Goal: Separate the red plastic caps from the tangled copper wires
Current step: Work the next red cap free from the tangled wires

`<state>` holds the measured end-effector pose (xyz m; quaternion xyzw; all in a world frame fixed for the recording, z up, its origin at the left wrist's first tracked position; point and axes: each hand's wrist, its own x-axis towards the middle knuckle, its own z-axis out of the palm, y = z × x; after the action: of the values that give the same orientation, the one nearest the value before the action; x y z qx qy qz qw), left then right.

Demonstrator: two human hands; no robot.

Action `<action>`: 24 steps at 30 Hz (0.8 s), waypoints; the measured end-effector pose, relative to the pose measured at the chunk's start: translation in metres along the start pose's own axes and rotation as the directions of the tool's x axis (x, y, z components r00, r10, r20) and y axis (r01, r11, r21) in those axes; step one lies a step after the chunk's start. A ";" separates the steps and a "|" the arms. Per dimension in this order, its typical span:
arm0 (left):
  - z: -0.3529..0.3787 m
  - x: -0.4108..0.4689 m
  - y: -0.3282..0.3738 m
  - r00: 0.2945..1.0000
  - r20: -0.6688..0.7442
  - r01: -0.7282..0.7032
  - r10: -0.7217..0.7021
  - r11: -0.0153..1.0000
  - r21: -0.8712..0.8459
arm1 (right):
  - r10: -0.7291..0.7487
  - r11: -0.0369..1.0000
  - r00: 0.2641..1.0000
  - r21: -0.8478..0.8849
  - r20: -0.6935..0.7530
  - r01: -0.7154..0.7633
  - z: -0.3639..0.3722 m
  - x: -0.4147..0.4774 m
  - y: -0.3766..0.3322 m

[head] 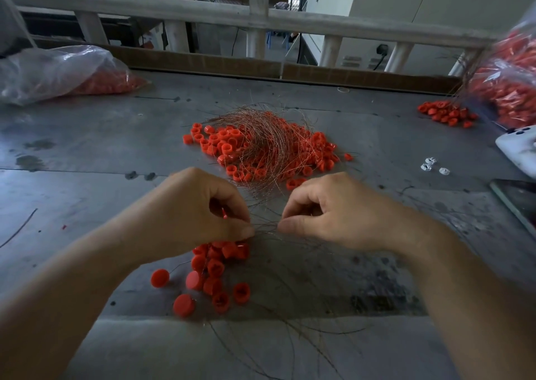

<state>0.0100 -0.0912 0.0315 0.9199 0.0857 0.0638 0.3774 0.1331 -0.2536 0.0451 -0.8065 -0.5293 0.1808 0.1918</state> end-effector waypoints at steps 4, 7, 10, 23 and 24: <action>-0.021 0.001 -0.005 0.958 -0.273 0.052 -0.084 0.991 -0.121 | 0.029 0.997 0.983 0.082 -0.182 -0.014 -0.009 -0.001 0.006; -0.041 0.006 -0.024 0.848 -0.481 0.130 -0.220 0.968 -0.213 | 0.065 0.992 0.951 0.127 -0.304 -0.027 -0.012 -0.001 0.011; -0.044 0.010 -0.038 0.797 -0.532 0.205 -0.285 0.957 -0.206 | 0.086 0.990 0.934 0.132 -0.348 -0.042 -0.011 0.001 0.013; -0.029 0.013 -0.049 0.880 -0.377 0.406 -0.289 0.870 0.279 | 0.103 0.994 0.914 0.066 -0.392 -0.084 -0.006 0.005 0.016; -0.028 0.013 -0.048 0.884 -0.375 0.399 -0.281 0.871 0.288 | 0.101 0.995 0.913 0.064 -0.395 -0.083 -0.006 0.005 0.016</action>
<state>0.0123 -0.0357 0.0180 0.9197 0.3186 0.1278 0.1905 0.1507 -0.2558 0.0419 -0.8458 -0.4365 0.0341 0.3048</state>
